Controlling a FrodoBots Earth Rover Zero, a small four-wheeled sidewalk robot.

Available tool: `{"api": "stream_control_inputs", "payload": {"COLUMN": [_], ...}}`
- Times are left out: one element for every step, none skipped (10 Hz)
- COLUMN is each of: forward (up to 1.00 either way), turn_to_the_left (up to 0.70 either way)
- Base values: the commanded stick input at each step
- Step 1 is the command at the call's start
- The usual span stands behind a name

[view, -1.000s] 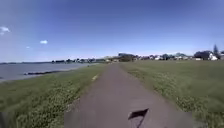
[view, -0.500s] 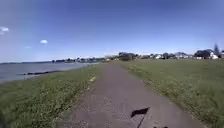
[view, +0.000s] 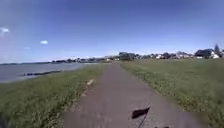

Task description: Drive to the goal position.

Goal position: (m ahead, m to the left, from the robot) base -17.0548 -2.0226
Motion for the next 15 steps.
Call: {"api": "stream_control_inputs", "payload": {"forward": [0.00,0.00,0.00,0.00,0.00,0.00,0.00,0.00,0.00,0.00,0.00,0.00,0.00,0.00,0.00], "turn_to_the_left": [0.00,0.00,0.00,0.00,0.00,0.00,0.00,0.47,0.70,0.70,0.70,0.70,0.70,0.70,0.70]}}
